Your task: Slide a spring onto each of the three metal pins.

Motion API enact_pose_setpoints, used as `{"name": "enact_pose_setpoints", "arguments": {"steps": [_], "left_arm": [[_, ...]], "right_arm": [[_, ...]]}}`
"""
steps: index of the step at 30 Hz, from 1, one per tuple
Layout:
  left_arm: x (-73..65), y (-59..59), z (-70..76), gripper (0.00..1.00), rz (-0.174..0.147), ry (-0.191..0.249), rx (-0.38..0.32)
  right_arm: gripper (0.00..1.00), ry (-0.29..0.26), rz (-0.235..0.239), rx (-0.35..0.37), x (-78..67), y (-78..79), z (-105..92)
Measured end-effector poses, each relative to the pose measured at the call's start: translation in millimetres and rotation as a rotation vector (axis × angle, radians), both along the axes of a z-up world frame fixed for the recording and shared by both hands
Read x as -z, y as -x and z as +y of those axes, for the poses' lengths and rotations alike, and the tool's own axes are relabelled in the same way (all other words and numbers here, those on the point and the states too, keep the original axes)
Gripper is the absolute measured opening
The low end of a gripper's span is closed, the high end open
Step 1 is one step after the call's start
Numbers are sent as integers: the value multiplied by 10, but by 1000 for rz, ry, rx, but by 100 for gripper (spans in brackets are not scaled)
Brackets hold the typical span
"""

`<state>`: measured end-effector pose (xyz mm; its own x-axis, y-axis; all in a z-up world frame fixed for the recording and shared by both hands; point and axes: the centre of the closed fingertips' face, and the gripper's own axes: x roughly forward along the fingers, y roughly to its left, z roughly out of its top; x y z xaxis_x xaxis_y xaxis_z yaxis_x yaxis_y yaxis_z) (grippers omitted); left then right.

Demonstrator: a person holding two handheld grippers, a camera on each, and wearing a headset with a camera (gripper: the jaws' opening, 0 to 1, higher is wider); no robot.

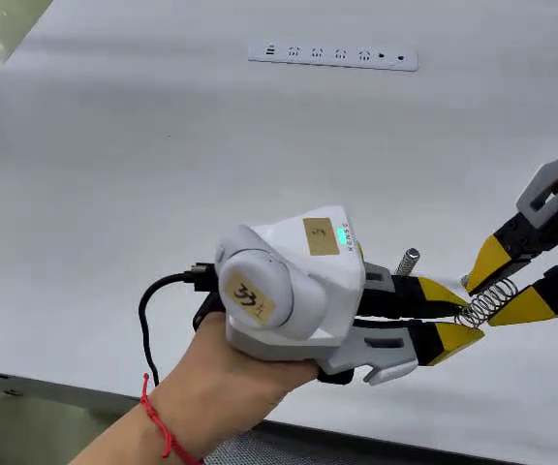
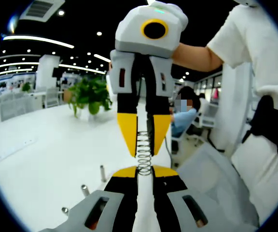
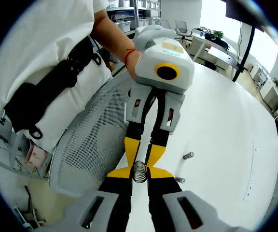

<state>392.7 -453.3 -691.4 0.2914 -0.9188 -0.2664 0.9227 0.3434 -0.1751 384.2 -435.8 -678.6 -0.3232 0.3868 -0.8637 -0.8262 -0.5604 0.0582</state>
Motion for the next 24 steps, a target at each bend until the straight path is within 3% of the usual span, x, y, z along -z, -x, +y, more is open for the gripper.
{"name": "enact_pose_setpoints", "arguments": {"steps": [24], "left_arm": [[19, 23, -19, 12, 3, 6, 28]], "right_arm": [[12, 5, 10, 51, 5, 8, -18]]}}
